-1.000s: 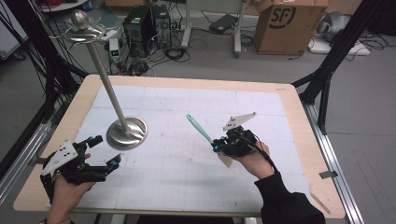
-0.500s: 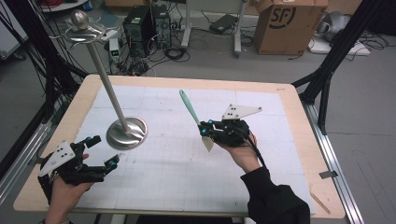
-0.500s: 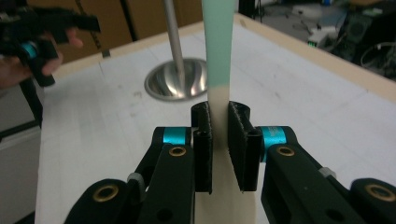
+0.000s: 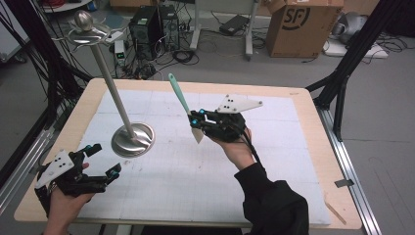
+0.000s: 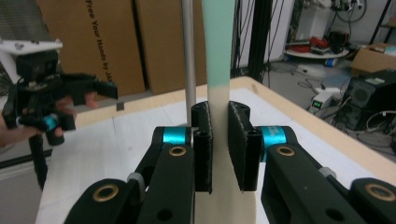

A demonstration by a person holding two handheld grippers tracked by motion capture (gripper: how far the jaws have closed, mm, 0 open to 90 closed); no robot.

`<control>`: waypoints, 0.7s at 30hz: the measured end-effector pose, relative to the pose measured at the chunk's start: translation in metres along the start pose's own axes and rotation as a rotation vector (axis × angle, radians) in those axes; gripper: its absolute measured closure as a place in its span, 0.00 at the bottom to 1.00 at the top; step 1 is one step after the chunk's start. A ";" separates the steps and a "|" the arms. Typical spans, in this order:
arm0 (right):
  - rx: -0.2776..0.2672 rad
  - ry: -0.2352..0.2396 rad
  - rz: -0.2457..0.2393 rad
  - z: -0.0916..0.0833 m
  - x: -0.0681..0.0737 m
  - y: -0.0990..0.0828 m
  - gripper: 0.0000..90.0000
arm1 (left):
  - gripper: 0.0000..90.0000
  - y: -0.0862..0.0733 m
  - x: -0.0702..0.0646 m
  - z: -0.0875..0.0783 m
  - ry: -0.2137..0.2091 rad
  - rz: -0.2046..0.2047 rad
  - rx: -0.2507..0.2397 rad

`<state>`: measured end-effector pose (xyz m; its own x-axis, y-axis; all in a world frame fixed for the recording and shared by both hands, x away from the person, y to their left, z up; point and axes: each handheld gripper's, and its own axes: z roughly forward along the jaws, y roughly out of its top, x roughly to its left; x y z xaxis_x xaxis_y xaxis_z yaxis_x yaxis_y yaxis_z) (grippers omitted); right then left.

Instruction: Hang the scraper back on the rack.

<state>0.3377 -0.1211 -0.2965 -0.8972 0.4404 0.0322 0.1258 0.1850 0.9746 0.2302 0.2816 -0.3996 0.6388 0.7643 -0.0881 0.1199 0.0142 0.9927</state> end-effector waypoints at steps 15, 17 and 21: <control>-0.032 -0.011 -0.048 0.042 0.017 0.035 0.89 | 0.02 0.001 -0.002 -0.002 -0.001 0.004 -0.004; -0.034 -0.023 -0.055 0.047 0.020 0.039 0.89 | 0.02 0.001 -0.001 -0.003 0.003 0.003 -0.005; -0.050 -0.010 -0.062 0.058 0.024 0.046 0.89 | 0.02 0.002 0.003 -0.009 0.016 0.001 -0.013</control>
<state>0.3466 -0.0506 -0.2639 -0.8985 0.4380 -0.0305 0.0484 0.1679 0.9846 0.2251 0.2895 -0.3969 0.6267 0.7746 -0.0854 0.1091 0.0213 0.9938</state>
